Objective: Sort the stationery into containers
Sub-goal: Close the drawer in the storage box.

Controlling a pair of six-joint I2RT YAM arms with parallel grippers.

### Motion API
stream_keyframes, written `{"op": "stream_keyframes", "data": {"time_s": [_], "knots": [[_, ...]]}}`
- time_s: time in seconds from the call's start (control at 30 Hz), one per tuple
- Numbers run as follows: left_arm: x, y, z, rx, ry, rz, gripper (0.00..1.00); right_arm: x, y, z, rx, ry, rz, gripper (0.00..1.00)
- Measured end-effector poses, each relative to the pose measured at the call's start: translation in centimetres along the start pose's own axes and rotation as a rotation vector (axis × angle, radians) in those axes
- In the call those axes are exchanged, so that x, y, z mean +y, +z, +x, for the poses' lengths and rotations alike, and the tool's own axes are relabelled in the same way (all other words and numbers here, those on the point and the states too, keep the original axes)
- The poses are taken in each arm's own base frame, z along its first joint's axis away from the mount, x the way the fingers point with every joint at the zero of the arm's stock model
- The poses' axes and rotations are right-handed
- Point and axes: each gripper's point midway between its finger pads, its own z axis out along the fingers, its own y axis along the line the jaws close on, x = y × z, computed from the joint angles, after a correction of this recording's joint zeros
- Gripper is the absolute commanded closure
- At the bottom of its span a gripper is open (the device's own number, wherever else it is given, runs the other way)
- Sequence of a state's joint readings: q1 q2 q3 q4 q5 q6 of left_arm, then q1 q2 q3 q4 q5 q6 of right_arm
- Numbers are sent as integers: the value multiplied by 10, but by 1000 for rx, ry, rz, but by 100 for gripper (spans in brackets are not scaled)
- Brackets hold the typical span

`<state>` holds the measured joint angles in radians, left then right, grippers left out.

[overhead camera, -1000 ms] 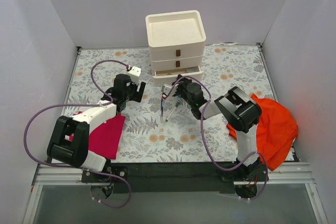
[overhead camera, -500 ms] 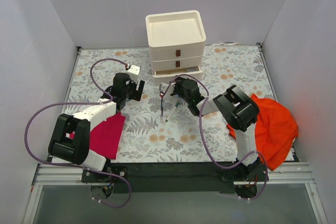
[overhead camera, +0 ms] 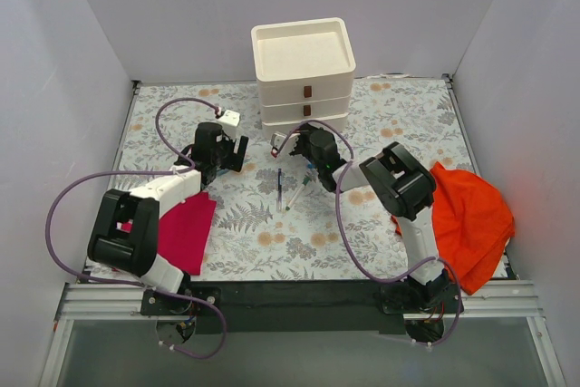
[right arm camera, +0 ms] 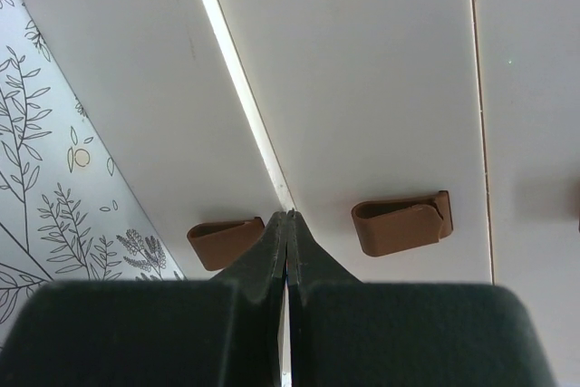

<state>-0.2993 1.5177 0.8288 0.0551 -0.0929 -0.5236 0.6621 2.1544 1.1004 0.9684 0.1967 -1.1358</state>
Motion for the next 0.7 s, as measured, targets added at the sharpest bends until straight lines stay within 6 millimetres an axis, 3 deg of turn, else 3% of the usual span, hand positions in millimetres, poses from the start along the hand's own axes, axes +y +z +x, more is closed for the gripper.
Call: {"op": "stream_keyframes", "data": {"time_s": [0.23, 0.27, 0.3, 0.4, 0.47, 0.6, 0.7], "knots": [[3, 3, -1, 7, -17, 6, 21, 0, 0, 1, 3, 7, 2, 99], [2, 2, 0, 9, -18, 10, 20, 0, 0, 0, 3, 12, 2, 94], [3, 2, 0, 13, -23, 13, 18, 0, -1, 1, 5, 19, -2, 77], [9, -4, -2, 10, -29, 13, 13, 6, -14, 4, 25, 60, -68, 38], [12, -10, -8, -8, -31, 13, 12, 6, -28, 2, 30, 92, -112, 25], [17, -20, -25, -64, -36, 10, 10, -21, -49, -13, 34, 208, -114, 28], [18, -21, -31, -88, -42, 9, 11, -37, -52, -21, 64, 385, -84, 28]]}}
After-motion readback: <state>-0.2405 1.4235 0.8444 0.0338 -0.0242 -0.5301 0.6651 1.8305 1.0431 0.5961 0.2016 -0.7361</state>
